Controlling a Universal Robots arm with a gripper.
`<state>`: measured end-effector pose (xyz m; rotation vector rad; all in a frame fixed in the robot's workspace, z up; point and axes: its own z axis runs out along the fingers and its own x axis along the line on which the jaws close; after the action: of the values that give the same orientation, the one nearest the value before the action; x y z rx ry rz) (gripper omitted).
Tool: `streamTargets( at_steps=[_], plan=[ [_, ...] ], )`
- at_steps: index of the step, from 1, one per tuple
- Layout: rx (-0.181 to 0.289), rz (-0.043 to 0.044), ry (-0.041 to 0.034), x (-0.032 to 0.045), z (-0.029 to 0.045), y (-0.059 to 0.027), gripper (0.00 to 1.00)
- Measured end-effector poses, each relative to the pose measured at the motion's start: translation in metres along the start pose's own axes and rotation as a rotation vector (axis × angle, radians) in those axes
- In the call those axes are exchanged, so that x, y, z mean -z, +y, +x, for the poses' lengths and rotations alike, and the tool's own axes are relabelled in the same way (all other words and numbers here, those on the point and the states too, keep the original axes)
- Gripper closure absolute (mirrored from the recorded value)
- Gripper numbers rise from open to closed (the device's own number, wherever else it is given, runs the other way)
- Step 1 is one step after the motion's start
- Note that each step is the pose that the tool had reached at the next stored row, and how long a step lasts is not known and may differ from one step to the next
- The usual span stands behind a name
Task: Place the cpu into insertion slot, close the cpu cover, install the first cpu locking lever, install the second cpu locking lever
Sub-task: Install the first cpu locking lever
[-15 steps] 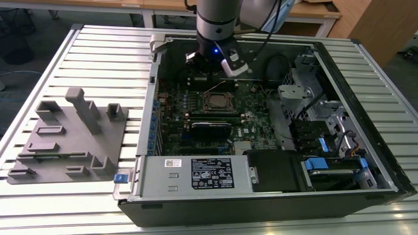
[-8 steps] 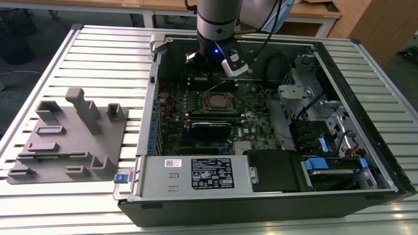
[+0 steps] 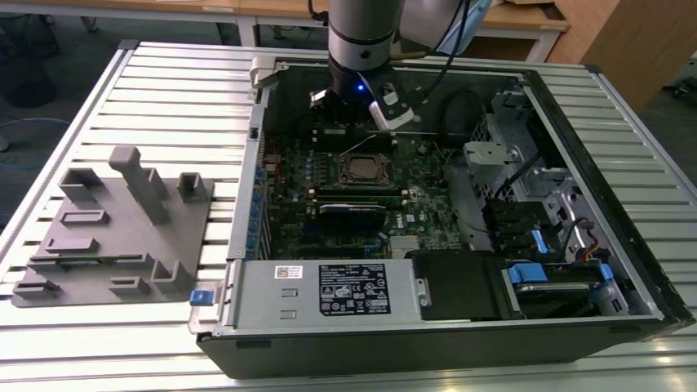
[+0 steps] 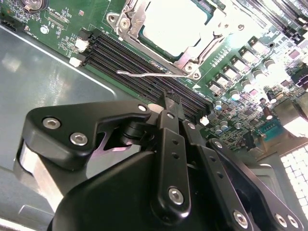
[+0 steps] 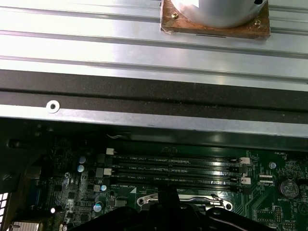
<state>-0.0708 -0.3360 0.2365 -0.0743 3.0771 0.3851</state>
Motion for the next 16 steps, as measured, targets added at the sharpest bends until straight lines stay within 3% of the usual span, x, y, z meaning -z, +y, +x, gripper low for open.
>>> streamTargets(
  at_steps=[16],
  plan=[
    [0.000,-0.0001,0.0000,-0.0042,-0.0042,-0.0012,0.90]
  ],
)
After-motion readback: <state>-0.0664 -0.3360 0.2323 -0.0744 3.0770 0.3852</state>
